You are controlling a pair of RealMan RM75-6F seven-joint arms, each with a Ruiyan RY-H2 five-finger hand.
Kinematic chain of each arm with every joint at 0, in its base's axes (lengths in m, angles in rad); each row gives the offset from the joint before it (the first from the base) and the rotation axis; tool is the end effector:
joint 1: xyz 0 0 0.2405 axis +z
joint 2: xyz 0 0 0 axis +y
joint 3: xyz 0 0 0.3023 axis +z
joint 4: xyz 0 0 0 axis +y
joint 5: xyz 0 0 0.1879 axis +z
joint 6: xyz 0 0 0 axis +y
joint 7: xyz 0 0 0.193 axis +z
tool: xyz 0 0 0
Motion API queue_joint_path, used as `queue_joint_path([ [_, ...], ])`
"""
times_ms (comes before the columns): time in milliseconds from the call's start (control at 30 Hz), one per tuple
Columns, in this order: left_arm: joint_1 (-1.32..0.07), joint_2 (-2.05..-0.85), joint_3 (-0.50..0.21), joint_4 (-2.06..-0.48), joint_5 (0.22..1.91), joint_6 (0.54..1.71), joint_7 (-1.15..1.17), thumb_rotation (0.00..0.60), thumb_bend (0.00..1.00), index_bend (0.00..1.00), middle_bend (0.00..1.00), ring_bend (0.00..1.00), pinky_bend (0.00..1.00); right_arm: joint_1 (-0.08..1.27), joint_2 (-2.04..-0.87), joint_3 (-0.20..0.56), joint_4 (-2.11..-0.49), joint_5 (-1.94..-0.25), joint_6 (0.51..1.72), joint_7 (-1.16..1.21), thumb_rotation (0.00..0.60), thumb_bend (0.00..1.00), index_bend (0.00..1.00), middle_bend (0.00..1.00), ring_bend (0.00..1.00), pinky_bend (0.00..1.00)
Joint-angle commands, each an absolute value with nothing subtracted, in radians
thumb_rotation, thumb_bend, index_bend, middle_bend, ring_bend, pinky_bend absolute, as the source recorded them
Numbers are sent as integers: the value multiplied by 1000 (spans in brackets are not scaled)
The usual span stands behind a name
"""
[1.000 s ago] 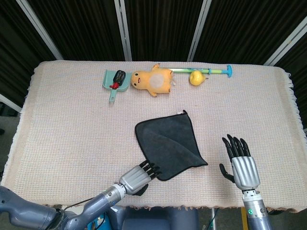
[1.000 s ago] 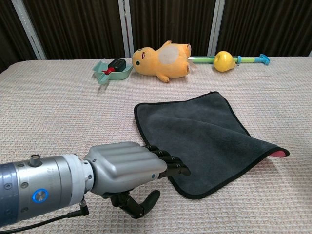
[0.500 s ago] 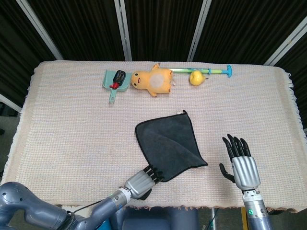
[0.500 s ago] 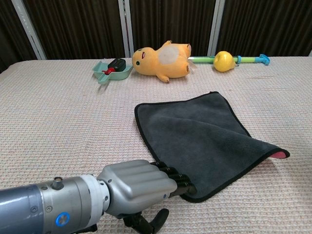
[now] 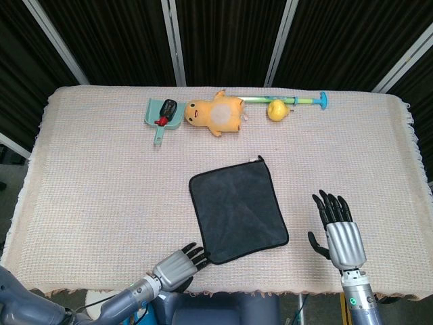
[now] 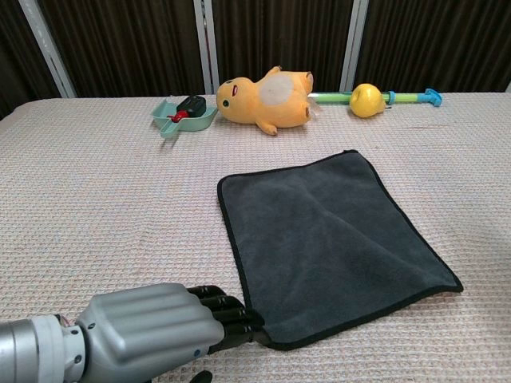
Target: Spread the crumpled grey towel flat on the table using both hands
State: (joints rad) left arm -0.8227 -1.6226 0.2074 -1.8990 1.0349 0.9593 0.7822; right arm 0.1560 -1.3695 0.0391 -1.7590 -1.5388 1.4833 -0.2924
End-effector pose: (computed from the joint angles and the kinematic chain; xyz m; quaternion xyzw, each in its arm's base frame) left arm -0.1294 0.2414 -0.1038 -0.9060 -0.2973 -0.2247 0.2006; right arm -0.2687 -0.2446 0.1038 0.6105 -0.3894 0.4435 0.5281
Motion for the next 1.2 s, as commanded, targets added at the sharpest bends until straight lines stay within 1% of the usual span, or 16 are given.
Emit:
queue_joint_path([
  [33, -809, -1607, 218, -1893, 1058, 958, 755, 600, 692, 73, 32, 0, 0, 154, -1372, 41, -1760, -1542, 1487, -290, 600, 416, 0, 0, 0, 11],
  [267, -788, -1566, 236, -1899, 1136, 953, 697, 600, 692, 73, 31, 0, 0, 152, -1374, 46, -1754, -1541, 1486, -282, 600, 415, 0, 0, 0, 11],
  [567, -780, -1537, 244, -1911, 1158, 934, 696, 600, 692, 73, 30, 0, 0, 150, -1369, 51, -1758, -1542, 1485, -271, 600, 416, 0, 0, 0, 11],
  [767, -761, -1524, 229, -1917, 1196, 952, 658, 600, 687, 73, 28, 0, 0, 149, -1369, 51, -1760, -1549, 1485, -274, 600, 416, 0, 0, 0, 11],
  [1000, -732, -1514, 203, -1911, 1317, 989, 547, 600, 673, 54, 26, 0, 0, 151, -1373, 52, -1758, -1549, 1480, -281, 600, 416, 0, 0, 0, 11],
  [1100, -717, -1518, 182, -1891, 1379, 1024, 495, 600, 673, 49, 26, 0, 0, 148, -1374, 49, -1758, -1552, 1481, -280, 600, 416, 0, 0, 0, 11],
  [1200, -711, -1523, 157, -1859, 1390, 1040, 481, 600, 672, 50, 26, 0, 0, 148, -1374, 47, -1757, -1557, 1482, -280, 600, 416, 0, 0, 0, 11],
])
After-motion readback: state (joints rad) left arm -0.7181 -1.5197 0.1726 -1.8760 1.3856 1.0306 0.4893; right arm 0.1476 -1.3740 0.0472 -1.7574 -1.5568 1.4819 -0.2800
